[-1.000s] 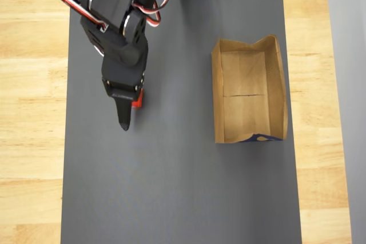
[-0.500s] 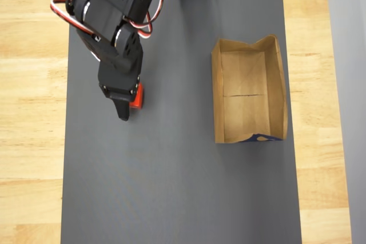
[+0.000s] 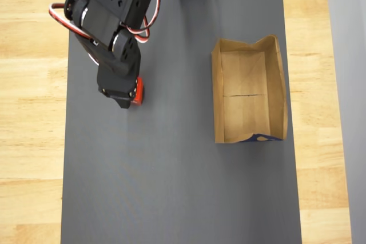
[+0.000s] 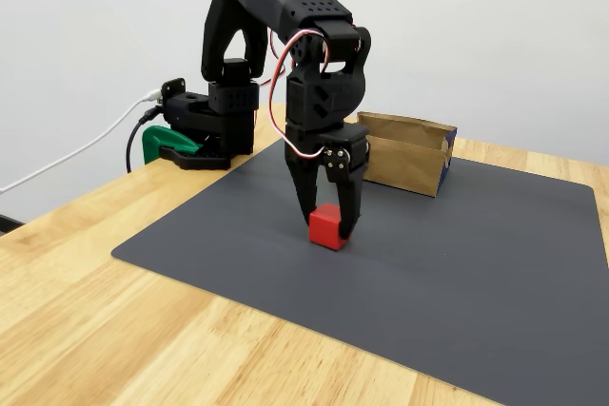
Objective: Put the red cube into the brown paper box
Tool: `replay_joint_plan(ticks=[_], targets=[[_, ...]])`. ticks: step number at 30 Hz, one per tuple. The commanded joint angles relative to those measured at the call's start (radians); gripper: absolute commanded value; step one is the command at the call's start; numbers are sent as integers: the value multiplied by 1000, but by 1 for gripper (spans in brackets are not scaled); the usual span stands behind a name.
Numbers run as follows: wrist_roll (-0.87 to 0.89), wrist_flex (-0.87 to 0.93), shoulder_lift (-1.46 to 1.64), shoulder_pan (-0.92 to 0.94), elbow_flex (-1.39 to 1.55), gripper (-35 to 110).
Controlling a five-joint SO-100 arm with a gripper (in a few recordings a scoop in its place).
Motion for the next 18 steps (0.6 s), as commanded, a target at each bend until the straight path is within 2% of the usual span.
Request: replay_joint_plan(ticks=[1,7,12,18], targets=[[3,-2,29,18,-23,6],[37,-38,132,11,6,1],[67,-284,301,-20,152,0],[67,-466,561,-97,356,0]])
